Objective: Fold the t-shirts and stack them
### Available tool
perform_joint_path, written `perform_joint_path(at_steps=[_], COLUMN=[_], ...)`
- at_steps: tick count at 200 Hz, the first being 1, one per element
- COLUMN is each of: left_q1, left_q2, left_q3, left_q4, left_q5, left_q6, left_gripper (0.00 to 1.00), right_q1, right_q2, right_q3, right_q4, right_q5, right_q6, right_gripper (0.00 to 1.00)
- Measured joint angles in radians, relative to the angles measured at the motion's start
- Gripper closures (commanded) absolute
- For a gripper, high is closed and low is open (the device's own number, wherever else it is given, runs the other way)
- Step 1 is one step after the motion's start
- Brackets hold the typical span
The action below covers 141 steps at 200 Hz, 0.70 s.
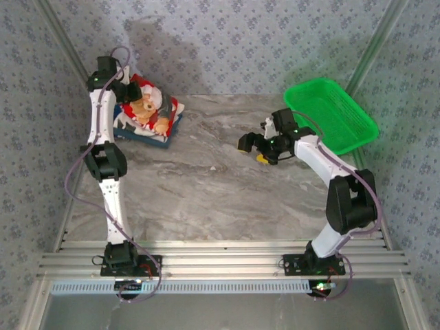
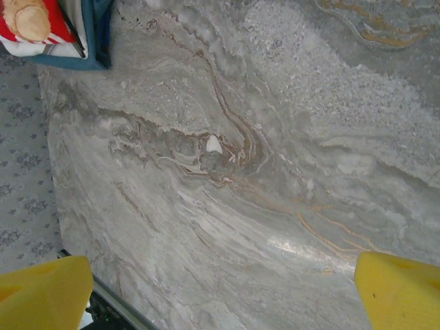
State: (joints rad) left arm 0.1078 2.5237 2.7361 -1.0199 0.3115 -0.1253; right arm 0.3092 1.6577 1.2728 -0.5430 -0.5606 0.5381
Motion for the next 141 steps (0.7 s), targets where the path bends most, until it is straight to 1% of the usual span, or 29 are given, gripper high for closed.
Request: perform_joint_path(at_steps=[10,14,22,40,48,61,65,72,77,85,112,141], left_q1=[0.016,0.023,0.039,0.071,0.084,0.102,0.107,0.116,0.123,0.133,0.171,0.217], left_q2=[0.028,0.039,0.062,0.106,0.12,0.137,0.141,0.145,0.148,0.148,0.139,0.086], left_q3=[0.004,0.004,0.008,0.024,0.026,0.031,0.031,0.034,0.037,0.041,0.058,0.058], left_q4=[0.014,0.02,0.031,0.057,0.068,0.088,0.093,0.101,0.105,0.109,0.143,0.139], left_q5=[0.013,0.018,0.031,0.063,0.079,0.1,0.105,0.109,0.108,0.108,0.091,0.047], left_q6=[-0.006,-0.009,-0.018,-0.038,-0.051,-0.072,-0.084,-0.1,-0.117,-0.137,-0.198,-0.245], left_gripper=[0.99,0.92,0.75,0.45,0.36,0.26,0.16,0.11,0.04,0.01,0.0,0.01], right_q1=[0.007,0.011,0.019,0.039,0.047,0.06,0.064,0.07,0.074,0.081,0.098,0.098], right_q2=[0.024,0.035,0.056,0.103,0.125,0.16,0.167,0.183,0.192,0.204,0.207,0.165], right_q3=[0.029,0.041,0.063,0.115,0.141,0.183,0.194,0.216,0.227,0.248,0.281,0.262], right_q4=[-0.015,-0.021,-0.032,-0.062,-0.077,-0.095,-0.099,-0.108,-0.114,-0.124,-0.15,-0.169], right_q5=[0.005,0.006,0.007,0.007,0.007,0.006,0.007,0.006,0.006,0.006,0.004,0.003], right_q6=[0.003,0.003,0.005,0.007,0.007,0.007,0.008,0.007,0.007,0.006,-0.005,-0.019], right_gripper=[0.0,0.0,0.0,0.0,0.0,0.0,0.0,0.0,0.0,0.0,0.0,0.0])
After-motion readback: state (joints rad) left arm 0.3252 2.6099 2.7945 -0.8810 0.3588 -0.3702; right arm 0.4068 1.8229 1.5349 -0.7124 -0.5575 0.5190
